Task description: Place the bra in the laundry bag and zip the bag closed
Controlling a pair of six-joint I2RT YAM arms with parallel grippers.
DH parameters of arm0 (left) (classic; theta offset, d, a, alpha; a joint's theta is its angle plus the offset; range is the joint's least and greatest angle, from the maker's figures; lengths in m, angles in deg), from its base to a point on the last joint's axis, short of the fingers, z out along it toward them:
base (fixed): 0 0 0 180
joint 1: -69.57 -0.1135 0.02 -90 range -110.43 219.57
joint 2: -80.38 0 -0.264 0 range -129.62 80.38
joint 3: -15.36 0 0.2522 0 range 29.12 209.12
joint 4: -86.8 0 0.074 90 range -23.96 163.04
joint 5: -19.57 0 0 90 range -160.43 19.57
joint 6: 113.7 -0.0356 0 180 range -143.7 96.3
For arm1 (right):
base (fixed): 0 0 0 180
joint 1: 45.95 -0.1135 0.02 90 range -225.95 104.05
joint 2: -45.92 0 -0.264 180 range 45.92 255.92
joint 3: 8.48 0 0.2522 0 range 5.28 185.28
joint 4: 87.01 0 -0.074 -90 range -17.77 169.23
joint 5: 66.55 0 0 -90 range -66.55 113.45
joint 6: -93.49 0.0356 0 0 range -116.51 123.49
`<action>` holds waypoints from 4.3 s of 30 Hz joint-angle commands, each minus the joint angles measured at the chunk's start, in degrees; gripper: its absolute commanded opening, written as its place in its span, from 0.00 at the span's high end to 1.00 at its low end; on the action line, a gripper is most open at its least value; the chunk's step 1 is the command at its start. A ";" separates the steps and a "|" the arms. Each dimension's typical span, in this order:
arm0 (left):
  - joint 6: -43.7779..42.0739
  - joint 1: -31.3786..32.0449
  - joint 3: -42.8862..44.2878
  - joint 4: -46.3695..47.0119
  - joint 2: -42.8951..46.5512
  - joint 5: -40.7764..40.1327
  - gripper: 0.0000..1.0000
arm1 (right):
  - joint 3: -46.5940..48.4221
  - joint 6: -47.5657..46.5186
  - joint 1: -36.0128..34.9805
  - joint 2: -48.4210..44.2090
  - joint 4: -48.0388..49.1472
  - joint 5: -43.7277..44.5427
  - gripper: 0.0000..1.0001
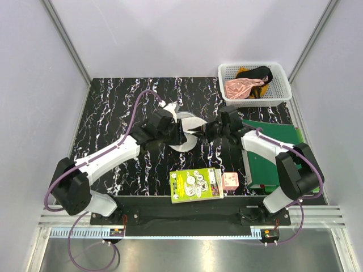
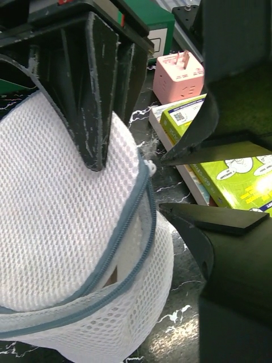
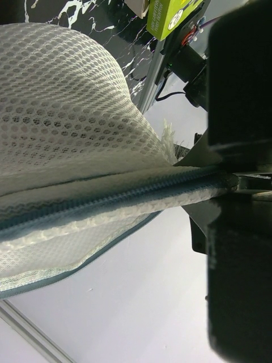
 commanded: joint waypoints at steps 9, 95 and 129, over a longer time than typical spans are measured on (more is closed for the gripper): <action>-0.25 0.29 6.37 2.59 -3.62 -2.26 0.62 | 2.07 1.21 0.33 -2.04 0.35 -0.17 0.94; 8.51 -17.39 -7.86 10.81 2.00 23.75 1.00 | 46.39 -65.23 3.32 21.06 -42.13 1.67 0.72; 10.75 -19.47 -10.15 9.64 1.21 26.13 1.00 | 25.61 -52.90 4.53 10.25 -24.17 -1.00 1.00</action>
